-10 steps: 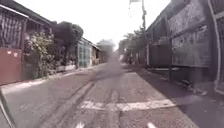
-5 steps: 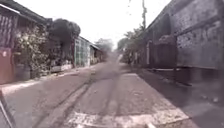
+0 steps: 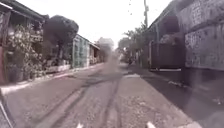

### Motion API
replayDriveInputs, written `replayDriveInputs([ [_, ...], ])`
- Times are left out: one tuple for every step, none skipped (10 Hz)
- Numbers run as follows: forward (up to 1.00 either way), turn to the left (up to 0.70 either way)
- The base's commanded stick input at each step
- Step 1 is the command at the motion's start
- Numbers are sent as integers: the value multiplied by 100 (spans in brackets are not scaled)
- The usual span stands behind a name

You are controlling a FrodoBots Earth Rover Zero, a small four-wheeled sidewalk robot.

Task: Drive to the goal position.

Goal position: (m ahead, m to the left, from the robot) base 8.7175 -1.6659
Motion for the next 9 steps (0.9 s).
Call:
replayDriveInputs([
  [70, 1],
  [70, 1],
  [70, 1],
  [70, 1],
  [70, 1],
  [70, 1],
  [70, 0],
  [70, -8],
  [70, -14],
])
